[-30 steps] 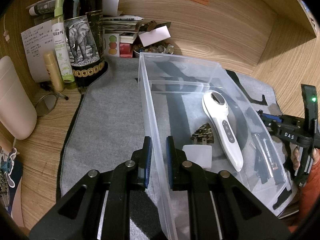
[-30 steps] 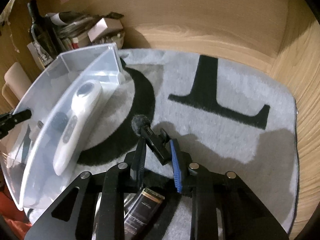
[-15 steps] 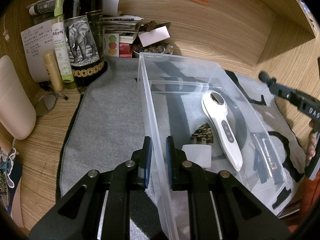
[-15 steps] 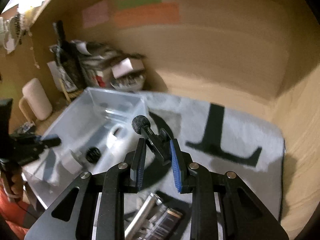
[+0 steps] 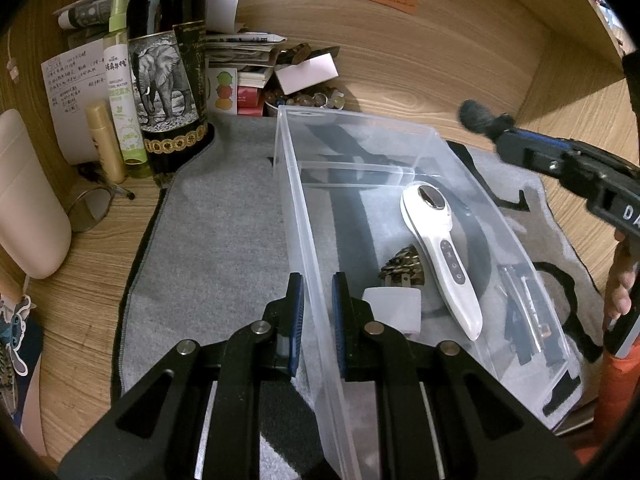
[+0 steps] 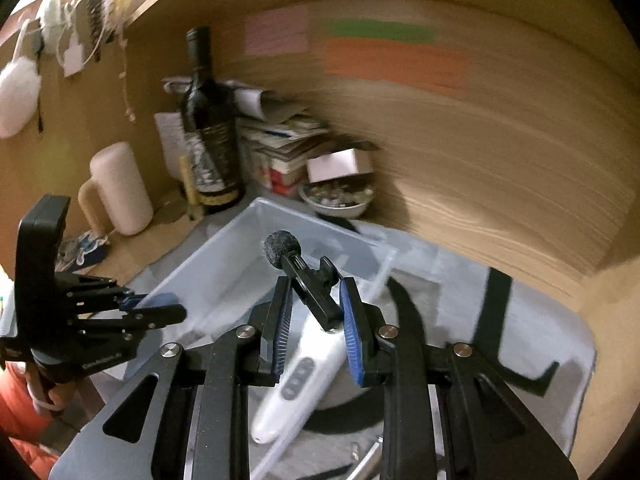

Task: Organize rigid objects
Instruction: 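Carry the black microphone into the clear box and release it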

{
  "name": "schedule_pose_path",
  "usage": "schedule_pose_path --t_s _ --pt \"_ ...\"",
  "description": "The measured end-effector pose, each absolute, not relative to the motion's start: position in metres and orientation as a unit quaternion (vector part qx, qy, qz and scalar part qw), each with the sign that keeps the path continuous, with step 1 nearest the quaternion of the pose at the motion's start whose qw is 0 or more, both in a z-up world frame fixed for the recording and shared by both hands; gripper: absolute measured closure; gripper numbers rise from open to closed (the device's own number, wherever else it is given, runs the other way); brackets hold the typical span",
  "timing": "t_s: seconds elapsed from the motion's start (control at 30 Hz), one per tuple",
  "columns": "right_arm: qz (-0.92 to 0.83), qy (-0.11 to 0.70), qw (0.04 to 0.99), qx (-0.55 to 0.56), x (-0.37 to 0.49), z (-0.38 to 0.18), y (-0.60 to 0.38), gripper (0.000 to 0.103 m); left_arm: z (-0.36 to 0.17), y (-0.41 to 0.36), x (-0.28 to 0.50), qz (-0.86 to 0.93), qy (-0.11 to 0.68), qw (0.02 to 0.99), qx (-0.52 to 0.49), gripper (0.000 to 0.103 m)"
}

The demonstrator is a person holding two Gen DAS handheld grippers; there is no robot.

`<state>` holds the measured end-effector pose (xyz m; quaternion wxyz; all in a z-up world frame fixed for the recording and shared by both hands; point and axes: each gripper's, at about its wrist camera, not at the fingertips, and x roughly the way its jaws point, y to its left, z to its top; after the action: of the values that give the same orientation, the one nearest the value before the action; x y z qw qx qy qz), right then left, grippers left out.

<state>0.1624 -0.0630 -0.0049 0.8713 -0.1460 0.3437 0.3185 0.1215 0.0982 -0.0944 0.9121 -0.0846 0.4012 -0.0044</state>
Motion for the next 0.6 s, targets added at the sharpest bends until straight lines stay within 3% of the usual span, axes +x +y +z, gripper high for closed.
schedule_pose_path --t_s 0.6 --pt "0.346 0.437 0.803 -0.210 0.179 -0.063 -0.010 0.080 -0.094 0.100 0.119 -0.012 0.398 0.913 -0.090 0.091"
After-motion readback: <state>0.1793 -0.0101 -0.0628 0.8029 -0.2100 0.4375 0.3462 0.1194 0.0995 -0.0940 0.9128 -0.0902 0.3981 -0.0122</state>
